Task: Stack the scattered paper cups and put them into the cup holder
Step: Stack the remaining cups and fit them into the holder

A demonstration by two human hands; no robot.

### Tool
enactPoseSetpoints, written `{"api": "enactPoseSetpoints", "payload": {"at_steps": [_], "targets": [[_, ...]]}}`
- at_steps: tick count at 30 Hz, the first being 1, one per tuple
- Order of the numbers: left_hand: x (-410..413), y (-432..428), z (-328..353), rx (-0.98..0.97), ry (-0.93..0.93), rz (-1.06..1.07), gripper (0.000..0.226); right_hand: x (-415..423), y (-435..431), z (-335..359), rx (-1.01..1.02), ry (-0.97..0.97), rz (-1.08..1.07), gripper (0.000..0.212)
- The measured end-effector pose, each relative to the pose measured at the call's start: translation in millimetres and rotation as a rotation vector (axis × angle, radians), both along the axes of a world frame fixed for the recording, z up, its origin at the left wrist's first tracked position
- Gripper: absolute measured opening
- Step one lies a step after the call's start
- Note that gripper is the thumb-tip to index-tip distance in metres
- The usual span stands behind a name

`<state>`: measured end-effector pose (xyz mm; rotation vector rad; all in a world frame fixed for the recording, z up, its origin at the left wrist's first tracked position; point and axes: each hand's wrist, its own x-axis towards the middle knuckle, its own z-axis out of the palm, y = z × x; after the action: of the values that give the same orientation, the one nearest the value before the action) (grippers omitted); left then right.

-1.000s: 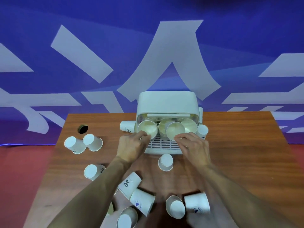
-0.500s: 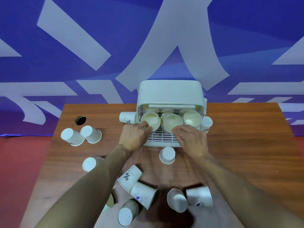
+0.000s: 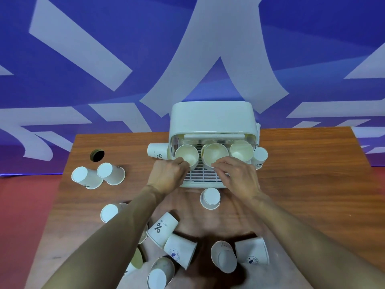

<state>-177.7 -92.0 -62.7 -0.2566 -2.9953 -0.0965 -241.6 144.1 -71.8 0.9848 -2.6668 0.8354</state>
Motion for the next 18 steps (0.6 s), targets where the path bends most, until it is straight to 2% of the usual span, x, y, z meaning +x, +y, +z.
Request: {"api": "enactPoseSetpoints", "payload": {"at_steps": [10, 15, 18], "targets": [[-8.2, -0.4, -5.5, 0.036, -0.012, -0.023, 0.023, 2.7, -9.2, -7.4, 0.0, -0.065, 0.051, 0.011], [-9.4, -3.3, -10.0, 0.04, -0.026, -0.014, 0.028, -7.8, -14.9, -16.1, 0.121, -0.265, 0.034, 0.018], [-10.7, -4.2, -10.2, 0.056, -0.041, 0.002, 0.024, -13.5, -20.8, -17.8, 0.149, -0.28, 0.018, 0.02]]}}
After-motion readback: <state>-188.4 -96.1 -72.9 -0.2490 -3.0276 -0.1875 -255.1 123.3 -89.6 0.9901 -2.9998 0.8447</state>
